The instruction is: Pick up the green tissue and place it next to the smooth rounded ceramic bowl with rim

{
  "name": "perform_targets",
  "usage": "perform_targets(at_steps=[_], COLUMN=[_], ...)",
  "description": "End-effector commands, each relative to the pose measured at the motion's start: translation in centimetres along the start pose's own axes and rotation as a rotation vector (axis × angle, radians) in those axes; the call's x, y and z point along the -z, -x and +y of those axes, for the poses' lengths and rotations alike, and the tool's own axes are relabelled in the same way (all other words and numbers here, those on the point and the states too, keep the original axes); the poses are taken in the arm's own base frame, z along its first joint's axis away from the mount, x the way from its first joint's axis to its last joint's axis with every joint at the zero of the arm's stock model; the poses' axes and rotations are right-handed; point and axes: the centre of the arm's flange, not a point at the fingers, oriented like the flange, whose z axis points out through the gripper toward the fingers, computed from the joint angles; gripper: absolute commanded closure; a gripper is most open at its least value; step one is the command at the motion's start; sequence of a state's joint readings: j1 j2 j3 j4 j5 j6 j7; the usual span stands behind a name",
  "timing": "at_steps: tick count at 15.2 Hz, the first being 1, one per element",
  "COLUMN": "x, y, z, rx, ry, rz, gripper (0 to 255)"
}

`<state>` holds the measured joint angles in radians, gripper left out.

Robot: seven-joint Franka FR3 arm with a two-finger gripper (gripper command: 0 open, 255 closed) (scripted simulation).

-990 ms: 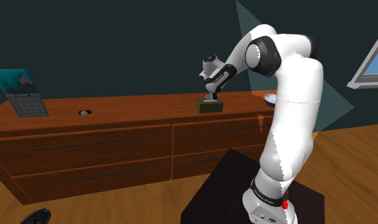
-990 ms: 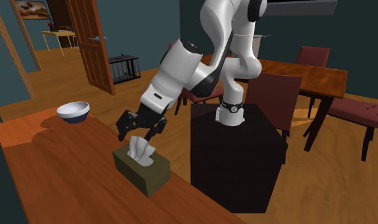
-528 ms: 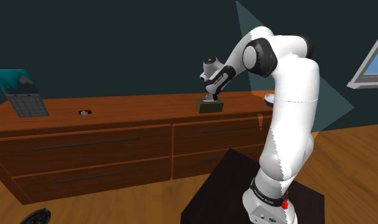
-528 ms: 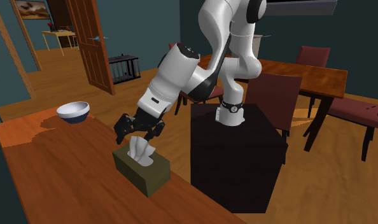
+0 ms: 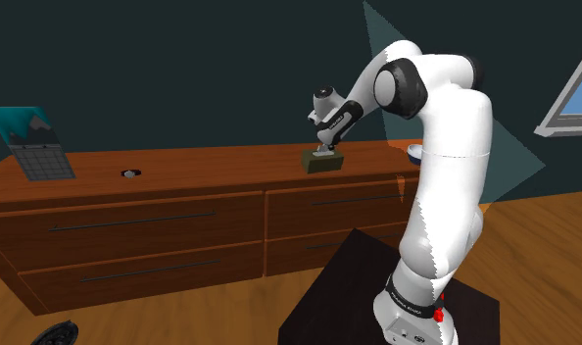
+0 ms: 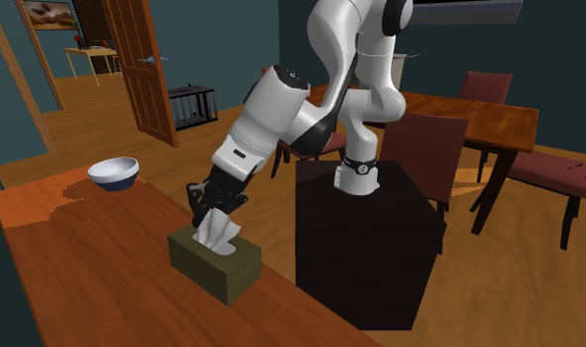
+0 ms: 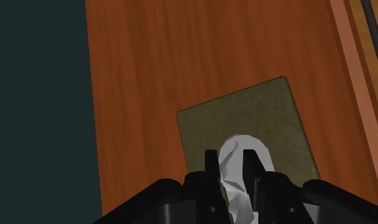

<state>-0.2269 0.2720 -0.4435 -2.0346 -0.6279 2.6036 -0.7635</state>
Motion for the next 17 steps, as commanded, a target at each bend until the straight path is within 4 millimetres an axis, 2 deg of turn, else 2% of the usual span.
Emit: perform_targets(at_steps=[1,4,17], x=[-0.1,-0.2,5.6], y=[-0.2,-0.2,1.7], z=[-0.2,-0.2,3.1], rx=[0.003,0.003,0.003], ry=[-0.004,-0.004,-0.004], rz=[0.000,0.000,0.000], gripper=[255,255,255])
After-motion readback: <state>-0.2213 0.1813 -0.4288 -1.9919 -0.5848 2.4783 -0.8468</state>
